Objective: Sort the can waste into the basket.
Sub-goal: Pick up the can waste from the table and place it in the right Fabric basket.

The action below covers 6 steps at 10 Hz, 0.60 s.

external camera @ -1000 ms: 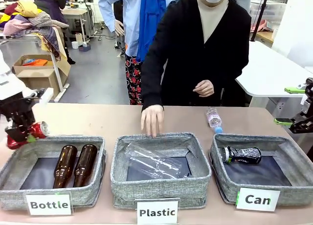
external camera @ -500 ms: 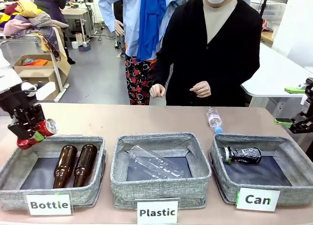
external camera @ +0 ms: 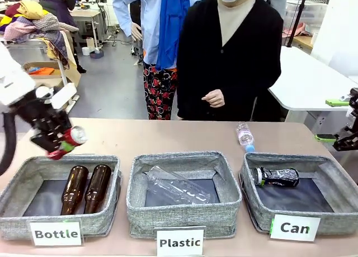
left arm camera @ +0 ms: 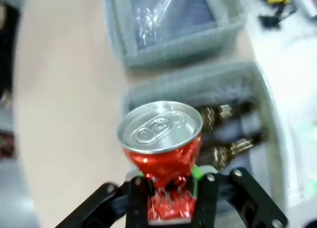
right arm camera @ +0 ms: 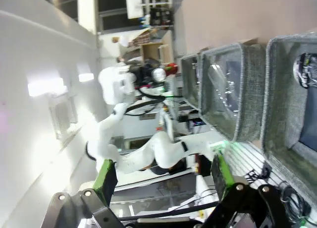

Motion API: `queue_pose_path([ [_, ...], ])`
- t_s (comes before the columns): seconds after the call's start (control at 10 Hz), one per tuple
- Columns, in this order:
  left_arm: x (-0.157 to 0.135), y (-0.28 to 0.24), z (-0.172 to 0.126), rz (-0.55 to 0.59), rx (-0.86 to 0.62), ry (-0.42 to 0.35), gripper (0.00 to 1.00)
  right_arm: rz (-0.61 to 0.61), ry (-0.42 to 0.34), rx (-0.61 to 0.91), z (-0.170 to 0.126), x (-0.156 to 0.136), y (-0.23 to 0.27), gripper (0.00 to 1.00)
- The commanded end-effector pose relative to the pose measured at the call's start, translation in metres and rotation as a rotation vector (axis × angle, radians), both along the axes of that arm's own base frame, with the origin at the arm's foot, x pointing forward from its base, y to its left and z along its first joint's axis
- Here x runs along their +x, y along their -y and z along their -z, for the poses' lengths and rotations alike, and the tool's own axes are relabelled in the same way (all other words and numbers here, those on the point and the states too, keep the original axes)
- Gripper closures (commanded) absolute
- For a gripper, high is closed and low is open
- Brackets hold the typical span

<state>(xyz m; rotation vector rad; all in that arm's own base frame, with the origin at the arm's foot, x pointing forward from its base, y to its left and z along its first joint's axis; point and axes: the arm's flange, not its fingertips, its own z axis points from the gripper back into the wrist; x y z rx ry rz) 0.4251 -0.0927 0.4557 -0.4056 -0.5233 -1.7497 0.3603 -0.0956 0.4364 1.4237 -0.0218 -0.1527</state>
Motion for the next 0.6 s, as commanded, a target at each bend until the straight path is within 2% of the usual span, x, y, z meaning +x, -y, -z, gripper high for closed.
queue_pose_path([
  [0.0,-0.016,0.079,-0.033,0.227,-0.089,0.069,0.76,0.057,0.009,-0.2,-0.031,-0.026,0.016,0.0],
  [0.1,-0.022,0.127,-0.048,0.34,-0.056,0.092,0.76,0.076,0.011,-0.265,-0.036,-0.04,0.038,0.0],
  [0.2,-0.02,0.187,-0.068,0.44,-0.055,0.104,0.76,0.104,0.001,-0.259,-0.04,-0.058,0.062,0.0],
  [0.3,-0.017,0.243,-0.075,0.473,-0.074,0.117,0.76,0.153,0.006,-0.31,-0.038,-0.071,0.081,0.0],
  [0.5,-0.018,0.352,-0.073,0.524,-0.075,0.109,0.76,0.125,0.004,-0.376,-0.026,-0.096,0.108,0.0],
])
